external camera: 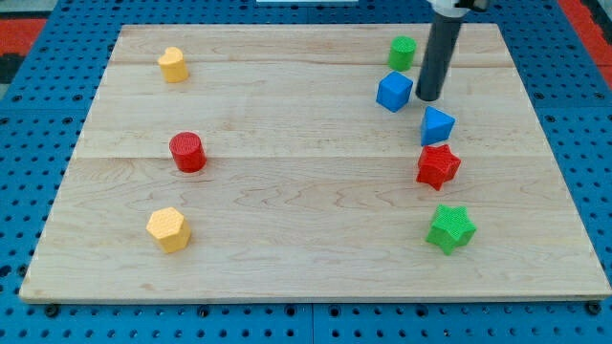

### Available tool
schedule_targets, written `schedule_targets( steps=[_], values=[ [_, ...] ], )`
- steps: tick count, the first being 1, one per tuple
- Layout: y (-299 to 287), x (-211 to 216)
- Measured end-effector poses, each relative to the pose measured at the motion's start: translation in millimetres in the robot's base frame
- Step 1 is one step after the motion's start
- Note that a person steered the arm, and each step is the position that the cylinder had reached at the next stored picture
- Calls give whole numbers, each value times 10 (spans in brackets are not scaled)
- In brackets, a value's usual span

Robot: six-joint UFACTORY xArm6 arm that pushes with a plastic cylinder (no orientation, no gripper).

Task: Adjust the blue blocks green circle above the red star

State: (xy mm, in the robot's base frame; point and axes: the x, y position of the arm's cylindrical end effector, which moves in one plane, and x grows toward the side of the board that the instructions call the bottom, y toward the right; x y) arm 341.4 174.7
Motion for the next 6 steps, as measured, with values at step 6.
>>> schedule_targets(
  steps=[6],
  values=[
    [50,636]
  ],
)
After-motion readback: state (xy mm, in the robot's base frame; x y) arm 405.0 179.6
